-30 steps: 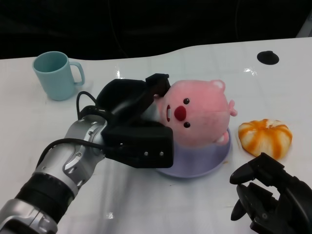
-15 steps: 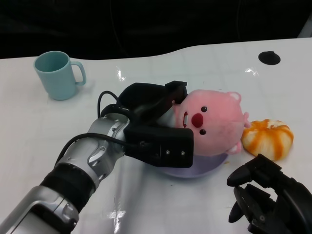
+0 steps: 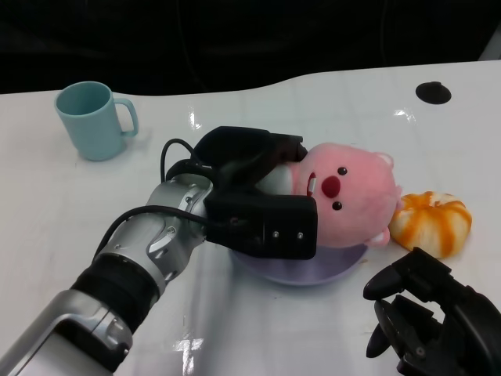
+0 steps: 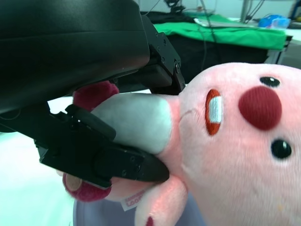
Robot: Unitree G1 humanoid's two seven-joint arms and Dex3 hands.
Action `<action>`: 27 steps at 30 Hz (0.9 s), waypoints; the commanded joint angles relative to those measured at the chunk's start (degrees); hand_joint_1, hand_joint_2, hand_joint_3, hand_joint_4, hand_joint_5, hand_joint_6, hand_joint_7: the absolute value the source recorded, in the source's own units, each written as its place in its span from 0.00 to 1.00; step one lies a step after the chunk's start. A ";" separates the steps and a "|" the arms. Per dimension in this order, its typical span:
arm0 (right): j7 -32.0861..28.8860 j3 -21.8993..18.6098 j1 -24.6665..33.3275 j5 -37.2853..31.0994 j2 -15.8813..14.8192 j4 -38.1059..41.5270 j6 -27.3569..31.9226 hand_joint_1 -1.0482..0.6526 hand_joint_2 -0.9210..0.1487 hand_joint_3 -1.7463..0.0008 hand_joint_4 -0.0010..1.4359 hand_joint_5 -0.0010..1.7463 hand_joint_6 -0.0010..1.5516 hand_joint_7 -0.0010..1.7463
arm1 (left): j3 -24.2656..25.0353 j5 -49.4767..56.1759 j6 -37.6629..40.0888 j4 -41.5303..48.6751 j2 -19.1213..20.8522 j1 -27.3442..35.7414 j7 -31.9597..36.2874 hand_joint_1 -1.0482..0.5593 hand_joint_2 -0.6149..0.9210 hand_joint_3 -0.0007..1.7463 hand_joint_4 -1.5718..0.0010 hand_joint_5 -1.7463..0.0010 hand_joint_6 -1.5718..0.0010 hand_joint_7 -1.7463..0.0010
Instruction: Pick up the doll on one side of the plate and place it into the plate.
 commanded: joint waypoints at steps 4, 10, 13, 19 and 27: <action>0.11 -0.77 -0.34 0.30 -0.53 -0.09 -0.38 0.43 0.00 0.66 0.36 0.99 0.26 0.94 | 0.07 -0.83 -0.56 -4.04 3.54 0.44 -5.22 0.16 1.00 0.21 0.89 0.72 0.80 1.00; -0.09 -0.90 -0.64 0.06 -0.52 0.24 -0.27 0.44 0.00 0.67 0.36 0.99 0.27 0.93 | -0.14 -0.28 -0.16 -7.23 5.52 0.27 -9.82 0.01 1.00 0.31 1.00 0.87 0.95 1.00; 0.02 -0.94 -0.66 0.09 -0.49 0.59 -0.66 0.44 0.00 0.66 0.36 0.99 0.27 0.93 | -0.04 -0.27 -0.05 -8.82 6.31 0.36 -11.40 0.00 1.00 0.31 1.00 0.89 0.96 1.00; 0.09 -1.39 -1.41 0.50 -0.29 1.57 -0.28 0.43 0.00 0.66 0.35 0.99 0.27 0.94 | 0.24 -0.46 -0.03 -11.32 7.74 0.40 -14.48 0.00 1.00 0.31 0.99 0.87 0.94 0.99; -0.14 -1.26 -1.85 0.78 0.21 2.32 0.14 0.43 0.00 0.67 0.35 0.99 0.26 0.94 | 0.72 -0.63 -0.20 -12.42 9.20 0.63 -15.84 0.01 1.00 0.29 0.98 0.83 0.91 0.98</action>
